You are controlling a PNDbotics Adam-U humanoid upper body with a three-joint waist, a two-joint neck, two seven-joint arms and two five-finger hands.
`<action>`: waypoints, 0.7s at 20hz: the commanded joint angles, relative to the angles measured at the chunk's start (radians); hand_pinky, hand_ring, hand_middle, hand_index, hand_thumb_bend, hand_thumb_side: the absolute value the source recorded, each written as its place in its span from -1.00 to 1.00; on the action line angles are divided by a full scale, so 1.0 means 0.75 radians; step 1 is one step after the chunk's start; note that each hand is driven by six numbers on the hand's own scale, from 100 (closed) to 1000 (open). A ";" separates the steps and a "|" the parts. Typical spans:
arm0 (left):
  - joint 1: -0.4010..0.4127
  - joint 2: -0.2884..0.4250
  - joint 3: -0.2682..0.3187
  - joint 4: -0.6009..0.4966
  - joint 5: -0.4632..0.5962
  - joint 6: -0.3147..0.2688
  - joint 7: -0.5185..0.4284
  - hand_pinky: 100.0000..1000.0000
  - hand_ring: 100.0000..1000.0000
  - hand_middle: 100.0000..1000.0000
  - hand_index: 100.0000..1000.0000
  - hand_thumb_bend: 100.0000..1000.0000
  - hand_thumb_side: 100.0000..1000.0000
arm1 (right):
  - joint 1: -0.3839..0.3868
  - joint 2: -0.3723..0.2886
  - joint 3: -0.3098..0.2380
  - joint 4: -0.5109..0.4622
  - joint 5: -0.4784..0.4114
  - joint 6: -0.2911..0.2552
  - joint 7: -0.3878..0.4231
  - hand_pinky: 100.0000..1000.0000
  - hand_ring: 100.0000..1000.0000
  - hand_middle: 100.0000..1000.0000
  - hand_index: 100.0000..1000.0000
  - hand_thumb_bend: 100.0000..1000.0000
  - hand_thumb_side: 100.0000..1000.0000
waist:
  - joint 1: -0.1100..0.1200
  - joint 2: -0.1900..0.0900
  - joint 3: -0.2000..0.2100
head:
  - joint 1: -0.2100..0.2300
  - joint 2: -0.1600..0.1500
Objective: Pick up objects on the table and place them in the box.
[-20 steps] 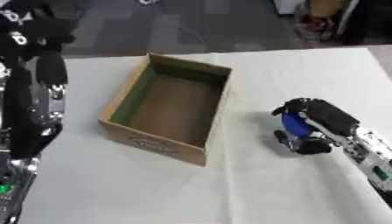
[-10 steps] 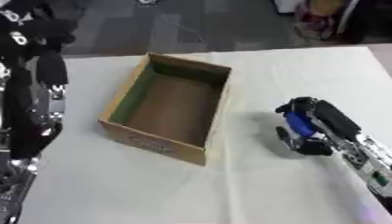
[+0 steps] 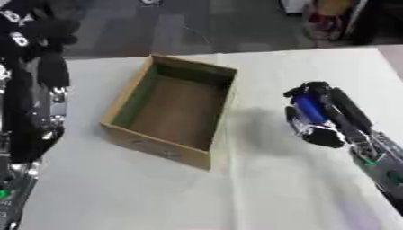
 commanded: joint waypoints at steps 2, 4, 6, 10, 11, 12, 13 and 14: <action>-0.009 0.019 0.012 -0.022 0.000 -0.003 -0.002 0.25 0.33 0.78 0.47 -1.00 0.48 | -0.032 -0.060 -0.025 -0.151 -0.073 0.047 0.023 -1.00 -1.00 -0.83 -0.23 -1.00 -0.11 | -0.002 -0.032 0.000 | -0.002 -0.005; -0.008 0.020 0.011 -0.022 0.001 -0.003 -0.002 0.25 0.33 0.78 0.47 -1.00 0.48 | -0.042 -0.074 -0.028 -0.216 -0.104 0.066 0.033 -1.00 -1.00 -0.83 -0.25 -1.00 -0.16 | -0.003 -0.033 0.000 | -0.003 -0.004; -0.010 0.021 0.011 -0.022 0.001 -0.004 -0.002 0.25 0.33 0.78 0.47 -1.00 0.47 | -0.057 -0.093 -0.029 -0.282 -0.134 0.080 0.043 -1.00 -1.00 -0.83 -0.28 -1.00 -0.21 | -0.005 -0.033 0.002 | -0.006 -0.003; -0.021 0.021 0.011 -0.022 0.006 -0.006 -0.002 0.26 0.33 0.77 0.47 -1.00 0.47 | -0.095 -0.131 -0.025 -0.385 -0.172 0.102 0.071 -1.00 -1.00 -0.82 -0.36 -1.00 -0.32 | -0.011 -0.031 0.010 | -0.013 -0.009; -0.026 0.021 0.011 -0.022 0.008 -0.006 -0.002 0.26 0.33 0.77 0.47 -1.00 0.47 | -0.103 -0.138 -0.024 -0.403 -0.178 0.107 0.078 -1.00 -1.00 -0.82 -0.35 -1.00 -0.32 | -0.012 -0.030 0.012 | -0.014 -0.010; -0.031 0.021 0.011 -0.022 0.010 -0.007 -0.003 0.26 0.33 0.77 0.47 -1.00 0.47 | -0.112 -0.144 -0.022 -0.419 -0.184 0.110 0.083 -1.00 -1.00 -0.82 -0.38 -1.00 -0.34 | -0.014 -0.029 0.015 | -0.016 -0.013; -0.037 0.020 0.011 -0.022 0.013 -0.008 -0.003 0.26 0.33 0.77 0.47 -1.00 0.47 | -0.121 -0.148 -0.020 -0.433 -0.191 0.113 0.089 -1.00 -1.00 -0.82 -0.38 -1.00 -0.34 | -0.016 -0.027 0.019 | -0.018 -0.016; -0.044 0.018 0.011 -0.022 0.016 -0.009 -0.003 0.26 0.33 0.77 0.47 -1.00 0.47 | -0.131 -0.152 -0.018 -0.445 -0.198 0.115 0.094 -1.00 -1.00 -0.82 -0.39 -1.00 -0.35 | -0.018 -0.025 0.024 | -0.019 -0.020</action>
